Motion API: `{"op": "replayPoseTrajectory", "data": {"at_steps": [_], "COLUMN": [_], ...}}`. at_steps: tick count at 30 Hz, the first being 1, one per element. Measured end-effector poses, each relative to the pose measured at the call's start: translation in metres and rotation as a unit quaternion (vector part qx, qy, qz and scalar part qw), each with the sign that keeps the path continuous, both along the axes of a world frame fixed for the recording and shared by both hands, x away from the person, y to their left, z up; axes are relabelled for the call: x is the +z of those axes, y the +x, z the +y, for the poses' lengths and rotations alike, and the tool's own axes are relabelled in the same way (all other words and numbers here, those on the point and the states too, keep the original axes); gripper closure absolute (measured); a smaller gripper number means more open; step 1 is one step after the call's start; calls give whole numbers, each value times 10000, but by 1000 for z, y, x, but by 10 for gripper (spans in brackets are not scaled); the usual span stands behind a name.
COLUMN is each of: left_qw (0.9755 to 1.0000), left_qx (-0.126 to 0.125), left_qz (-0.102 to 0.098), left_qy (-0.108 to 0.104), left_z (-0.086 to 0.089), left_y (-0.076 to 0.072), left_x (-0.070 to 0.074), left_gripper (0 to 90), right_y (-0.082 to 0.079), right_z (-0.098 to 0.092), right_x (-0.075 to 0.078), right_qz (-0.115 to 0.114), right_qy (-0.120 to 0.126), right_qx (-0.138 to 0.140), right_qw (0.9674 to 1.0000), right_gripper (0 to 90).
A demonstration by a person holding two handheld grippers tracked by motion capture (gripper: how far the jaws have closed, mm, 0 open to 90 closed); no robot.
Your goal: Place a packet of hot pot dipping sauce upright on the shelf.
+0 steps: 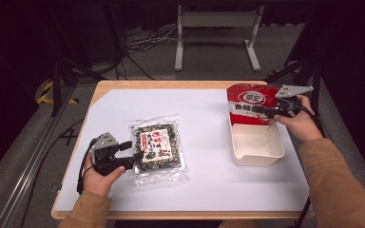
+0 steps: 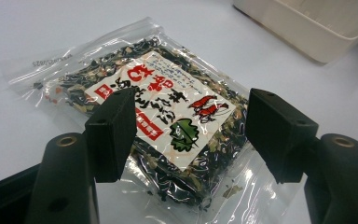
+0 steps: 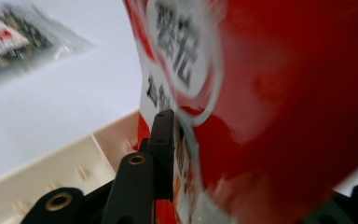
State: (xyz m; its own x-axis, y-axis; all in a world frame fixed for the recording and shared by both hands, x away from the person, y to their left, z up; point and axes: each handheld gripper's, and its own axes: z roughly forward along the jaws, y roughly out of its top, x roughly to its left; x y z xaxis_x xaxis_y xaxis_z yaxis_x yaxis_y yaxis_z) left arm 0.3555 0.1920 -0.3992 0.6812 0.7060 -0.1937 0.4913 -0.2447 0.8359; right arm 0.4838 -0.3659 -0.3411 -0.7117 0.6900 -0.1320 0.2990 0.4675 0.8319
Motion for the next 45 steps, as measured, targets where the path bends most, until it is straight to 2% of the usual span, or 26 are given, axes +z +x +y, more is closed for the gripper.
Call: {"op": "replayPoseTrajectory", "data": {"at_steps": [1, 3, 4, 12, 20, 21, 22, 24, 26, 29, 31, 34, 35, 37, 39, 41, 45], "left_qw": [10000, 10000, 10000, 10000, 10000, 10000, 10000, 10000, 10000, 10000, 10000, 10000, 10000, 10000, 10000, 10000, 10000], "left_qx": [3, -1, -2, -4, -21, -19, -27, -13, 8, 17, 28, 37, 37, 35, 35, 20, 72], "left_qz": [16, 13, 4, 26, 20, 29, 25, 12, 41, 4, 13, 23, 23, 2, 31, 8, -27], "left_qy": [-18, -15, -13, -23, -7, -18, -15, -28, -44, -35, -11, -24, -24, -16, -29, -12, 6], "left_z": [-1, -1, 0, -1, -3, -3, -3, -3, -1, 1, 1, 0, 0, -1, -1, -1, -1], "left_y": [0, 0, 0, 1, 1, 1, 2, 1, 1, 3, 4, 4, 4, 5, 5, 7, 10], "left_x": [0, 0, 0, 0, 0, -1, -1, 0, 0, -1, -1, -1, -1, -1, -1, -1, -1], "left_gripper": [346, 346, 346, 346, 346, 346, 346, 346, 346, 346, 345, 342, 342, 340, 339, 333, 314], "right_y": [-1, -2, -3, -5, -5, -4, -3, -2, -2, -4, -8, -12, -12, -18, -19, -27, -38], "right_z": [-1, -1, -1, -9, -12, -10, -6, -2, -3, -10, -14, -18, -18, -22, -22, -26, -30], "right_x": [6, 6, 4, -5, -11, -13, -19, -23, -22, -20, -19, -16, -16, -10, -9, -5, 0], "right_qz": [27, 72, 164, 419, 499, 594, 670, 675, 666, 618, 537, 404, 404, 237, 216, 143, 140], "right_qy": [-19, -22, -9, 81, 130, 11, -273, -288, -259, -58, 19, 245, 245, 479, 503, 545, 560], "right_qx": [44, 69, 48, -65, -150, -148, -151, -131, -155, -180, -165, -179, -179, -256, -259, -330, -492], "right_qw": [10000, 9999, 9999, 9991, 9986, 9981, 9973, 9972, 9973, 9979, 9984, 9987, 9987, 9982, 9982, 9979, 9971], "right_gripper": [858, 883, 898, 899, 899, 899, 900, 899, 898, 889, 851, 727, 727, 627, 602, 512, 475]}}
